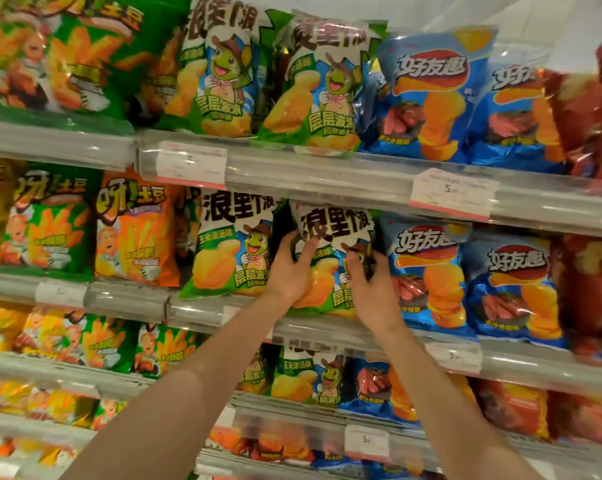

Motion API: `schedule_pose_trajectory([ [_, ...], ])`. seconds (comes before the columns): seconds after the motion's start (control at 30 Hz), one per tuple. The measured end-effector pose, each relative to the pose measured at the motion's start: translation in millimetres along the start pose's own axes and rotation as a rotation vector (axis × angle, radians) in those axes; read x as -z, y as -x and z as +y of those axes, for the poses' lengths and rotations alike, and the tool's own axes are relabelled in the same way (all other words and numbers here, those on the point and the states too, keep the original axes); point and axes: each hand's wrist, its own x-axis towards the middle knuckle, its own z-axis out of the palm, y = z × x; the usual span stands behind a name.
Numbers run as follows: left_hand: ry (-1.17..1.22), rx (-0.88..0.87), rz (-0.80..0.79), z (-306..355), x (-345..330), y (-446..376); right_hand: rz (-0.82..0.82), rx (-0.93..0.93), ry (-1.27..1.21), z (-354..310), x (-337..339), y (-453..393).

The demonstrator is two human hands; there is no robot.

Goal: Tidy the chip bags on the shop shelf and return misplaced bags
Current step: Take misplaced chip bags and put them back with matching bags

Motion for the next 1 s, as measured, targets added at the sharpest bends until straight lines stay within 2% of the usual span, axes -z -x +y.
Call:
schedule_pose_trajectory([
  [0.37,-0.203,-0.153,-0.019,0.7,0.1,-17.9,-0.048,-0.034,0.021,0.0,-3.1,-18.1],
  [0.5,-0.221,-0.134,-0.061,-11.2,-2.0,-18.0,-0.066,-0.073,0.027,8.2,-7.3,-13.9],
  [0.83,-0.24,-0.144,-0.023,-20.5,-3.7,-16.1,-0.068,-0.016,0.195,9.3,-11.6,-8.7],
  [1.0,-0.248,-0.255,0.02,-11.9,1.5,-7.6,0.002,0.065,0.189,6.5,-8.3,-6.6],
])
